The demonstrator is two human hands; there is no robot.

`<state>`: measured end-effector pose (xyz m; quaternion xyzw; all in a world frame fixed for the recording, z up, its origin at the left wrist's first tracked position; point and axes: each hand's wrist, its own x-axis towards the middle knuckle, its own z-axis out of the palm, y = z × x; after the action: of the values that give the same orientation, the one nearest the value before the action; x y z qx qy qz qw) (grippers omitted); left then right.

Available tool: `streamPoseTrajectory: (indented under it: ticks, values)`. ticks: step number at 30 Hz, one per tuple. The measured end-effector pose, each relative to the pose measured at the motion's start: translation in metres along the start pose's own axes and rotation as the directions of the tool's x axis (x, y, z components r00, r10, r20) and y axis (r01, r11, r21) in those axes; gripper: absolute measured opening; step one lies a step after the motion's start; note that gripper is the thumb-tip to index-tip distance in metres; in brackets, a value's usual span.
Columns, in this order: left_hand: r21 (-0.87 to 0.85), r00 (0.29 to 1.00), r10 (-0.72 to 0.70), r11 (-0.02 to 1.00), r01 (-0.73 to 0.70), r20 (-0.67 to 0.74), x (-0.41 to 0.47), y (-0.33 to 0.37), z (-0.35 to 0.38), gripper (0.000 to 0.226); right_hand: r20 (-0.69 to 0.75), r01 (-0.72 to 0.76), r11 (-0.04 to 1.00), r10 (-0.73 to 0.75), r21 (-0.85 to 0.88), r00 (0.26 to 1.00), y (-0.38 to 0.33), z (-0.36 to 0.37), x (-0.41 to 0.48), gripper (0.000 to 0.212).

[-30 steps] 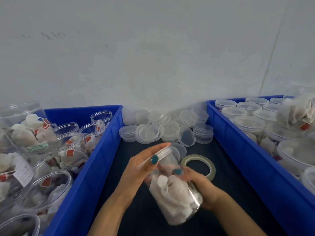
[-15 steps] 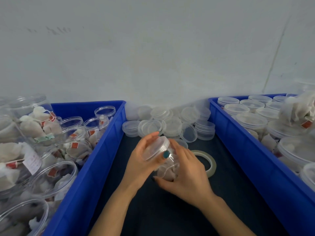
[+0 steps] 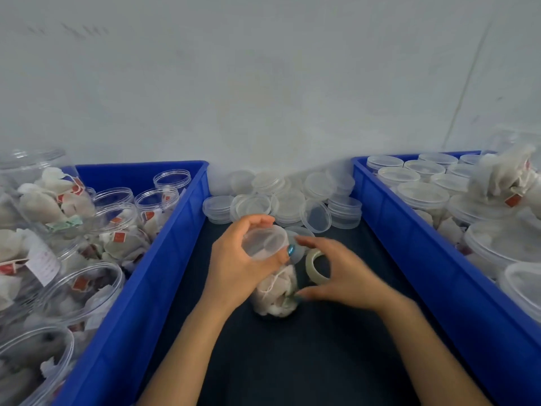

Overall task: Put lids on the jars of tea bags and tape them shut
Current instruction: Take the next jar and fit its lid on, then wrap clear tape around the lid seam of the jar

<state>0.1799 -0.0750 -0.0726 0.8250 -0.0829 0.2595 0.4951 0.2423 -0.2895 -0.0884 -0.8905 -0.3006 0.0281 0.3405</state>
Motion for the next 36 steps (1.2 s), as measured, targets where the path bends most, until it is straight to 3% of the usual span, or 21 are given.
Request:
streamPoseTrajectory:
  ticks: [2,4,7,9,11,13,16,18,20,22,24,29,36]
  values:
    - [0.079,0.999,0.043,0.996,-0.045,0.019,0.004,0.000,0.006,0.056,-0.030,-0.088,0.977,0.084,-0.193,0.996,0.021,-0.018,-0.003,0.073]
    - [0.140,0.990,0.116,0.982,-0.125,0.075,0.009,0.001,0.014,0.059,0.041,-0.157,0.942,0.177,-0.296,0.983,0.037,-0.026,-0.006,0.055]
    - [0.222,0.976,0.195,0.952,-0.212,0.100,0.017,0.000,0.025,0.062,0.065,-0.155,0.940,0.183,-0.305,0.981,0.047,-0.024,-0.006,0.027]
    - [0.367,0.959,0.278,0.887,-0.281,0.061,0.017,-0.002,0.028,0.061,0.033,-0.121,0.942,0.138,-0.312,0.990,0.049,-0.022,-0.006,0.017]
    - [0.482,0.929,0.370,0.810,-0.334,0.021,0.012,-0.004,0.028,0.055,-0.027,-0.110,0.973,0.107,-0.202,0.994,0.048,-0.023,-0.005,0.014]
    - [0.518,0.901,0.432,0.776,-0.361,-0.019,0.004,-0.005,0.029,0.044,-0.123,-0.097,0.991,0.108,0.089,0.987,0.039,-0.024,-0.007,0.009]
    - [0.516,0.898,0.430,0.792,-0.326,-0.094,-0.003,-0.004,0.031,0.031,-0.341,0.073,0.940,0.048,0.334,0.939,0.020,-0.019,-0.009,0.006]
    - [0.495,0.905,0.409,0.815,-0.302,-0.121,-0.003,0.000,0.032,0.028,-0.479,0.222,0.947,-0.088,0.232,0.873,0.006,-0.011,-0.010,0.011]
    - [0.472,0.909,0.398,0.830,-0.298,-0.126,-0.002,0.002,0.032,0.027,-0.578,0.317,0.948,-0.278,-0.035,0.767,-0.005,-0.002,-0.011,0.020]
    - [0.466,0.908,0.400,0.832,-0.301,-0.128,-0.003,0.003,0.032,0.027,-0.619,0.357,0.905,-0.419,-0.231,0.664,-0.014,0.005,-0.012,0.025]
    - [0.483,0.907,0.399,0.826,-0.291,-0.135,-0.004,0.005,0.032,0.029,-0.620,0.368,0.871,-0.490,-0.325,0.613,-0.018,0.009,-0.012,0.024]
    - [0.573,0.886,0.440,0.767,-0.289,-0.143,-0.005,0.007,0.030,0.031,-0.573,0.378,0.827,-0.562,-0.417,0.597,-0.022,0.013,-0.012,0.023]
    - [0.594,0.789,0.577,0.717,-0.365,-0.211,-0.007,0.012,0.031,0.016,-0.503,0.327,0.795,-0.585,-0.511,0.636,-0.019,0.013,-0.010,0.022]
